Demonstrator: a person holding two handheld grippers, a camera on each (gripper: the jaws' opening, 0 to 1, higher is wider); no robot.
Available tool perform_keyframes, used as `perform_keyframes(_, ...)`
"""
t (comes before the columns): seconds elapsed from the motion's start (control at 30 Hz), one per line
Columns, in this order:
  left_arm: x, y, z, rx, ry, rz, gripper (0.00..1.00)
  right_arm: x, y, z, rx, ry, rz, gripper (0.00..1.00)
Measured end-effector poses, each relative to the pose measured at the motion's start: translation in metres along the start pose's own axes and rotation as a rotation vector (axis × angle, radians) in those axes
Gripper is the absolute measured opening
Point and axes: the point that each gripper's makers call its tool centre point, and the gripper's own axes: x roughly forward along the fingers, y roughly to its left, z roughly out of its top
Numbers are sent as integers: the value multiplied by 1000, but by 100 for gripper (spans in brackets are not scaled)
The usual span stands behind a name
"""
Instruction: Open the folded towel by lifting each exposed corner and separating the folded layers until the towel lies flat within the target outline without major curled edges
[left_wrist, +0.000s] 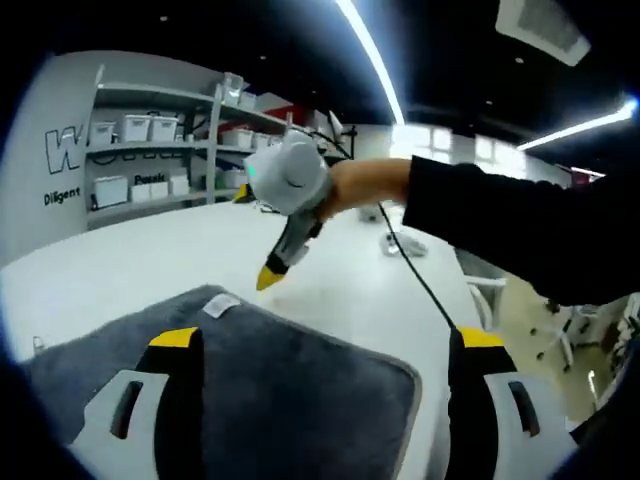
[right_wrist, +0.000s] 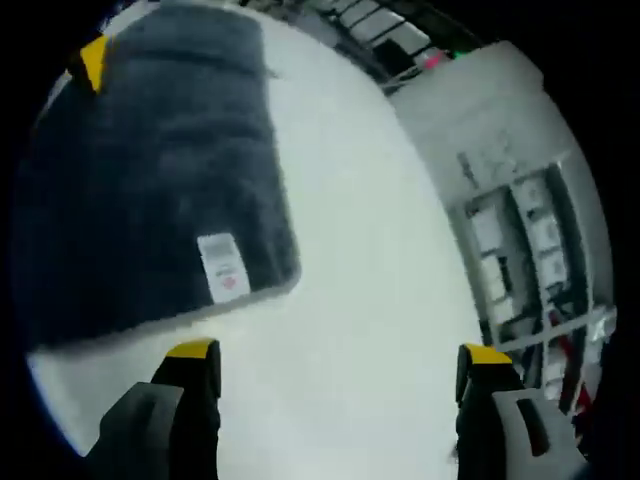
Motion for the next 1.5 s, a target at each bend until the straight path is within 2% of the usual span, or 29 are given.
perform_keyframes(0.1,-28,24,2,11,-11,58,100,-20,-4,6,100,-56,-69,100)
perform_keyframes(0.13,-39,34,4,23,-22,84,100,-29,-1,10,176,-83,-85,100)
perform_keyframes(0.23,-74,69,8,38,-54,158,100,-47,14,25,316,-168,-78,100)
perform_keyframes(0.3,-101,96,14,28,-105,205,100,-55,28,32,369,-180,-57,100)
perform_keyframes(0.37,-124,117,17,13,-124,247,100,-62,29,36,370,-180,-92,100)
perform_keyframes(0.43,-146,135,22,15,-150,282,100,-74,28,48,405,-232,-142,100)
perform_keyframes(0.5,-167,146,23,11,-158,301,100,-84,37,64,495,-309,-117,100)
perform_keyframes(0.57,-182,150,26,12,-177,293,99,-94,43,78,613,-392,-81,99)
perform_keyframes(0.6,-188,146,30,10,-205,251,97,-103,43,87,675,-438,-83,99)
perform_keyframes(0.63,-198,149,30,-26,-208,263,98,-110,42,91,710,-460,-97,99)
perform_keyframes(0.67,-206,154,32,-51,-227,284,99,-116,43,95,736,-473,-108,99)
perform_keyframes(0.7,-216,154,32,-28,-225,285,99,-122,45,99,750,-483,-115,97)
perform_keyframes(0.77,-236,162,30,-4,-209,327,99,-130,52,105,762,-487,-110,96)
perform_keyframes(0.87,-262,164,26,-2,-200,333,90,-141,67,118,815,-520,-72,98)
perform_keyframes(0.93,-278,166,22,-6,-200,360,92,-146,74,121,824,-520,-79,99)
perform_keyframes(1.0,-294,170,19,-8,-208,395,100,-152,80,119,824,-506,-116,99)
perform_keyframes(1.1,-317,173,13,-24,-212,421,100,-163,97,117,849,-517,-137,99)
perform_keyframes(1.13,-320,170,11,-30,-216,420,100,-168,101,114,892,-515,-153,100)
perform_keyframes(1.17,-320,165,5,-40,-199,410,100,-173,104,113,904,-524,-171,100)
perform_keyframes(1.23,-319,151,-14,-22,-122,378,100,-180,114,117,884,-538,-174,100)
perform_keyframes(1.3,-322,147,-24,-19,-103,400,100,-187,129,120,877,-523,-168,100)
perform_keyframes(1.37,-329,146,-30,-30,-102,409,100,-191,146,119,848,-506,-154,100)
perform_keyframes(1.43,-339,147,-29,-56,-144,429,100,-194,160,117,857,-482,-142,100)
perform_keyframes(1.5,-348,146,-30,-53,-156,440,100,-202,166,116,859,-484,-155,100)
